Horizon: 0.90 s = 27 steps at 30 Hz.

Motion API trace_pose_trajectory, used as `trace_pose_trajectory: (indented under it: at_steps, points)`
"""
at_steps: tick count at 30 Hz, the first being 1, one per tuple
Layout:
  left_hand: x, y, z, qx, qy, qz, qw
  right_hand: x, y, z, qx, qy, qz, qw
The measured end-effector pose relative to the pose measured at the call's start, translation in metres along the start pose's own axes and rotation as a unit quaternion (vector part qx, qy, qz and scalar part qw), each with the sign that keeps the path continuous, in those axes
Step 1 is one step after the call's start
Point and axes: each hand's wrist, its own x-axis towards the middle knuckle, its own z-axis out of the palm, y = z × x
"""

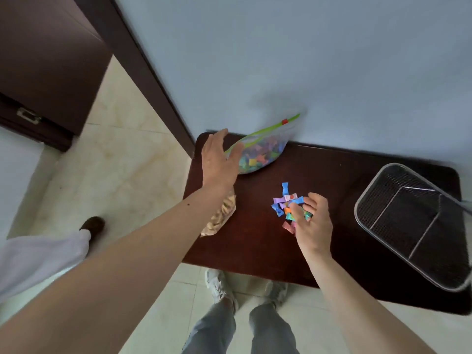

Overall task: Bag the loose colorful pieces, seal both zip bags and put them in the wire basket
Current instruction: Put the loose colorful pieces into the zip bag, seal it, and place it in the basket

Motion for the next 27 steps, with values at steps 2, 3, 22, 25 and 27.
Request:
trace_pose_trajectory:
  at_steps: [2, 3, 22, 25, 27]
  points:
    - [0.009, -0.004, 0.003, -0.03, -0.018, -0.026, 0.999, 0.002, 0.01, 0.004, -0.007, 0.004, -0.004, 1.0]
    - [0.014, -0.007, 0.006, -0.045, -0.022, -0.034, 0.998, 0.005, 0.015, 0.005, -0.019, 0.004, -0.01, 1.0]
    - [0.047, -0.031, 0.045, -0.271, -0.074, 0.004, 0.96, 0.063, 0.096, 0.039, -0.354, -0.05, -0.173, 0.918]
    - [0.046, -0.028, 0.051, -0.277, -0.087, -0.001, 0.957, 0.068, 0.098, 0.047, -0.382, -0.05, -0.196, 0.902]
    - [0.043, -0.025, 0.055, -0.287, -0.093, -0.009, 0.953, 0.07, 0.098, 0.053, -0.396, -0.045, -0.228, 0.888]
